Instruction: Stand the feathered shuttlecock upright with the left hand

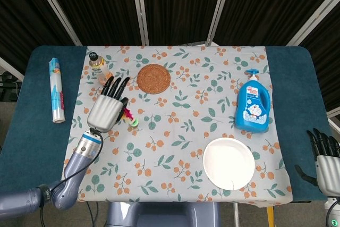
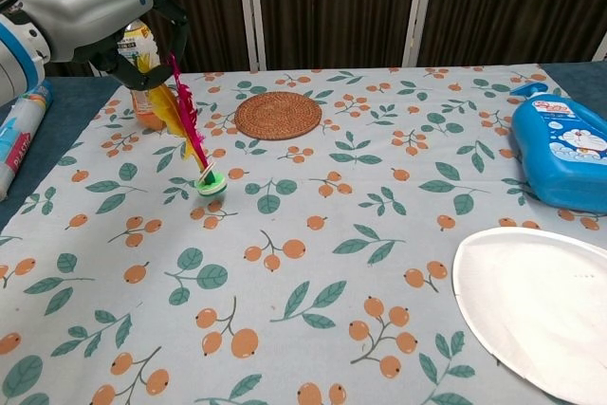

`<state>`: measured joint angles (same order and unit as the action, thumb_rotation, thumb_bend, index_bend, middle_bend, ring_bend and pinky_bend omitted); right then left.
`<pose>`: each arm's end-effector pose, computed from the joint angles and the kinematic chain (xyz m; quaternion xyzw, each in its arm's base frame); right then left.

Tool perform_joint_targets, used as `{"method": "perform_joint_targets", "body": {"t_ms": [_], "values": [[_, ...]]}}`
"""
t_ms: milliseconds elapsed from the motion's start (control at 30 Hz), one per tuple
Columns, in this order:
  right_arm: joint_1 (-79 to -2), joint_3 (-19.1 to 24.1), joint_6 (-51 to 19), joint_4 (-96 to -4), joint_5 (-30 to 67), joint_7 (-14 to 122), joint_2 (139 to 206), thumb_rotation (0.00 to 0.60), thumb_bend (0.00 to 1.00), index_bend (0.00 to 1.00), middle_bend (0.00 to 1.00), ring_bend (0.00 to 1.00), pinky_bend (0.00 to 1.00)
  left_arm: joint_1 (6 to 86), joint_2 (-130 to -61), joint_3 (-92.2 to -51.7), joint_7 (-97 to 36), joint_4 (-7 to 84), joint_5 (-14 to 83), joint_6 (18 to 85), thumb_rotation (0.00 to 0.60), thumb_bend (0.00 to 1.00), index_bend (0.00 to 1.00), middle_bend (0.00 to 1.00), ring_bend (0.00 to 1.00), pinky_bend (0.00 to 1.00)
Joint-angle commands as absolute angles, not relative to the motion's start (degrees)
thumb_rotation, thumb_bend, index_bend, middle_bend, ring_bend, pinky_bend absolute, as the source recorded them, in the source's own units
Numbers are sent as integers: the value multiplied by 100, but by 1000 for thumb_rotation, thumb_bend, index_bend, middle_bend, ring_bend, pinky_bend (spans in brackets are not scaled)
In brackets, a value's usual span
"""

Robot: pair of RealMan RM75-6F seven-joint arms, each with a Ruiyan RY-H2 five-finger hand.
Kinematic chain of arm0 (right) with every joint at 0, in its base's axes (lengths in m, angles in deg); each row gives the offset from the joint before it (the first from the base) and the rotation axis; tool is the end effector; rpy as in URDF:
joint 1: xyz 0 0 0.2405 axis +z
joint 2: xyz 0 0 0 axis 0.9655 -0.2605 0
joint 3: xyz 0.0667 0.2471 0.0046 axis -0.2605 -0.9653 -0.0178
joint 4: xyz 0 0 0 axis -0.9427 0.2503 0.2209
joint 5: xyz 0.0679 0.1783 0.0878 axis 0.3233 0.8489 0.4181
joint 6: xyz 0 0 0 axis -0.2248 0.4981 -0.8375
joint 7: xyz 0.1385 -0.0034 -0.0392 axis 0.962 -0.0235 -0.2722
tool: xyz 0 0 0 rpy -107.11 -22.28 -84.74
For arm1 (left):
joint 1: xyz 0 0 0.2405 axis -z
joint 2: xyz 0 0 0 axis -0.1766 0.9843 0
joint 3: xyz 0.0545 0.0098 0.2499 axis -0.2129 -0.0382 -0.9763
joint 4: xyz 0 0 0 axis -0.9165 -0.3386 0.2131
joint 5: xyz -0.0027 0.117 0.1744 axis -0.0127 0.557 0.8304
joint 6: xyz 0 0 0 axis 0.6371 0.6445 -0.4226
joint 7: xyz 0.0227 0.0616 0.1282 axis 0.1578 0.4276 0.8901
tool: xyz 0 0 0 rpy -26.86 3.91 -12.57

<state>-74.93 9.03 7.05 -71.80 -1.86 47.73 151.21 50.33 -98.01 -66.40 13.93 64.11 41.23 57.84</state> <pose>-0.3184 -0.1565 0.1721 0.5654 -0.3942 0.3518 0.6334 -0.1000 0.3260 0.0372 -0.7244 -0.2080 -0.4022 0.5199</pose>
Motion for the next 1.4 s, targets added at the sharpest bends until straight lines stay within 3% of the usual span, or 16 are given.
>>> {"method": "perform_joint_targets", "body": {"t_ms": [33,400,500,633,833,1100,1400], "values": [[-7494,902,705,-7183,-182,4770,15121,600,154,0,0,0,0,5036,-9792,-6671,1404,6451,4096,5783,600,552,621,0,0,0],[-7490,906,677,-7197,-160,4765,15105,600,153,0,0,0,0,5054,-9865,-6800,1462,6407,4007,5787,600,507,564,0,0,0],[-7489,905,671,-7200,-154,4768,15102,600,153,0,0,0,0,5066,-9886,-6815,1437,6377,4056,5814,600,464,466,0,0,0],[-7489,909,665,-7203,-155,4768,15099,600,153,0,0,0,0,5076,-9886,-6822,1426,6362,4085,5839,600,399,248,0,0,0],[-7491,908,677,-7203,-160,4763,15099,600,153,0,0,0,0,5077,-9865,-6782,1266,6357,4239,5936,600,381,101,0,0,0],[-7493,903,691,-7181,-166,4765,15104,600,154,0,0,0,0,4784,-9365,-6714,656,6868,4415,6236,600,360,93,0,0,0],[-7495,906,702,-7183,-176,4723,15118,600,154,0,0,0,0,3928,-8416,-7124,-349,7332,4646,6739,600,295,108,0,0,0]]}}
